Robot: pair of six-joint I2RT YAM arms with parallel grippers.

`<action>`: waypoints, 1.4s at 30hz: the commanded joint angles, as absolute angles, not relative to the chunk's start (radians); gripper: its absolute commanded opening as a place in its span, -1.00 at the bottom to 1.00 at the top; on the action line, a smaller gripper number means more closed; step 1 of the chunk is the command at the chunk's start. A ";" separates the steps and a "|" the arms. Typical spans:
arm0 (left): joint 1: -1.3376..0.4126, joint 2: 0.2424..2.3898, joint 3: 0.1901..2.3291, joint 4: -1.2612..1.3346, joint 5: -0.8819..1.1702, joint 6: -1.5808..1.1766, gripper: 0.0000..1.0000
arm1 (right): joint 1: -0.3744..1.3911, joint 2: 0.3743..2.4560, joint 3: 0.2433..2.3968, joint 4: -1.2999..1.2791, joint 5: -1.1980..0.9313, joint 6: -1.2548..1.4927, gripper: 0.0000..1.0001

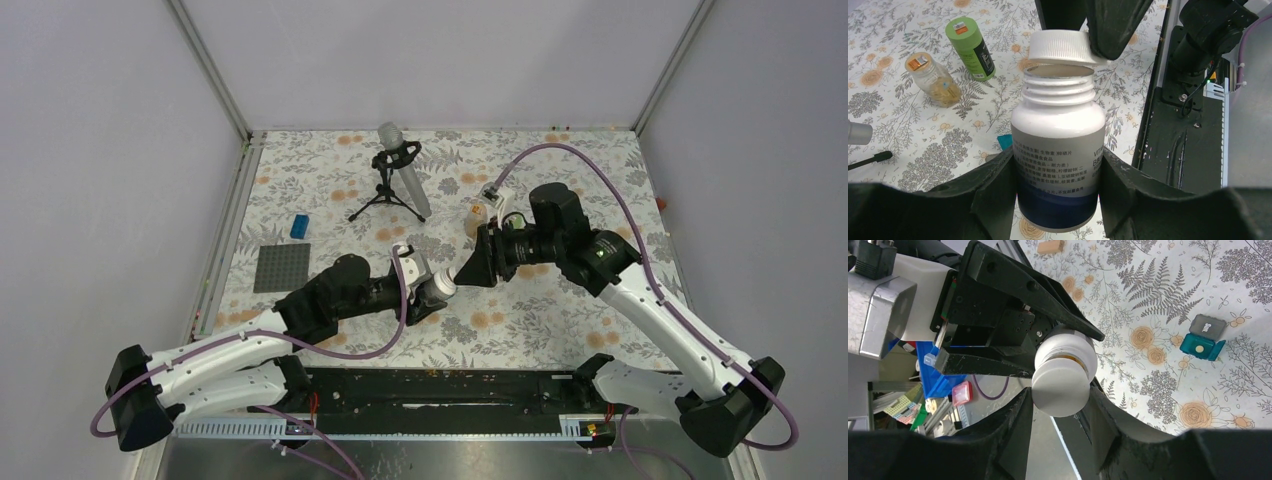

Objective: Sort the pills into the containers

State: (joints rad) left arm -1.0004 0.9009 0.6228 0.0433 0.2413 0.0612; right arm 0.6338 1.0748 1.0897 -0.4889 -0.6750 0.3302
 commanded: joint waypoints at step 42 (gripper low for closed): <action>-0.999 0.947 0.733 0.111 0.326 0.070 -1.00 | 0.768 1.143 1.104 -0.569 -0.662 0.146 -0.32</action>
